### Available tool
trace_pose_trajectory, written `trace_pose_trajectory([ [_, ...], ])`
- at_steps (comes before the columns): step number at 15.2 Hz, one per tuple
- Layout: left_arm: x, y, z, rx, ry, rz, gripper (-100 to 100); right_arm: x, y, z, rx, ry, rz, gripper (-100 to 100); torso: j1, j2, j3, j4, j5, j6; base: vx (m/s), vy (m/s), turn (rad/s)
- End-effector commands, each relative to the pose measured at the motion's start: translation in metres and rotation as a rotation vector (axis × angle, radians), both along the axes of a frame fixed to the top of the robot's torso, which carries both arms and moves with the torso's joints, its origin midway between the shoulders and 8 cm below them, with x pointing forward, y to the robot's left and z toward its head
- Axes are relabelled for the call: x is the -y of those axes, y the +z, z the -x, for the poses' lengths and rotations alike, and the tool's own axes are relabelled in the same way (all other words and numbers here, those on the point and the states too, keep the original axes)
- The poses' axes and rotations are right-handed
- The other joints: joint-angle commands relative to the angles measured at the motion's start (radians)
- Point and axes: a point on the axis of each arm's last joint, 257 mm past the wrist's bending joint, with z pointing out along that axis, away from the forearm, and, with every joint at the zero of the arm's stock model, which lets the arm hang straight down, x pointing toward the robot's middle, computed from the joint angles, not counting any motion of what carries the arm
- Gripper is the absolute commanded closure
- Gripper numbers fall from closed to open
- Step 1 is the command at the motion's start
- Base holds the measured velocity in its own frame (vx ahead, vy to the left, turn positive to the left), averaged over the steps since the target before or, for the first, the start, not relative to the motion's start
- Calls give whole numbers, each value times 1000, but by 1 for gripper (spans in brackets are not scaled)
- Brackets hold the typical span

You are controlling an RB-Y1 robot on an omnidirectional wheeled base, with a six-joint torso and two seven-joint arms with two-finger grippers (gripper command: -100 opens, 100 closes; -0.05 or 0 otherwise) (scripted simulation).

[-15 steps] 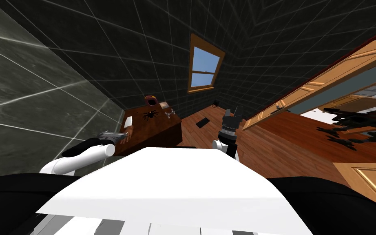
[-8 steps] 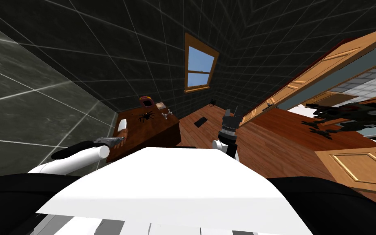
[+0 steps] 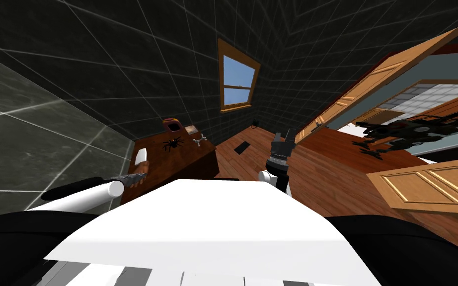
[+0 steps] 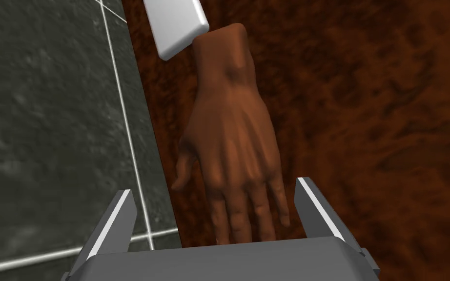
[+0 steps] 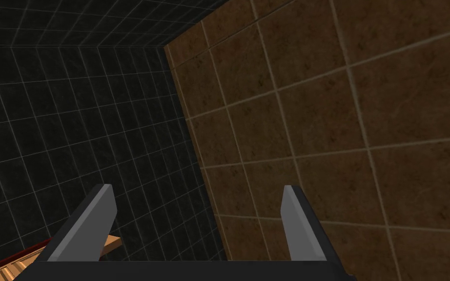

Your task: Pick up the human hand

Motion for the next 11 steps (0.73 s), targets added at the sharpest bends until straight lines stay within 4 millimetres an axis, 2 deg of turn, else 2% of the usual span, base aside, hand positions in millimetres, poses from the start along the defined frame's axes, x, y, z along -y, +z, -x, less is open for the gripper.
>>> trace_pose_trajectory([
  [1,-4,-5,15,-2,65,46,-100,0,0,0,0,0,0,0,0,0,0,0,0,0,2,-4,-131],
  [2,-3,-7,17,-10,68,54,-100,0,0,0,0,0,0,0,0,0,0,0,0,0,3,-1,-132],
  [5,-7,-13,42,-6,168,119,-100,0,0,0,0,0,0,0,0,0,0,0,0,0,6,0,-148],
  [11,-4,-25,76,-25,299,215,-100,0,0,0,0,0,0,0,1,-1,0,0,0,0,10,6,-118],
])
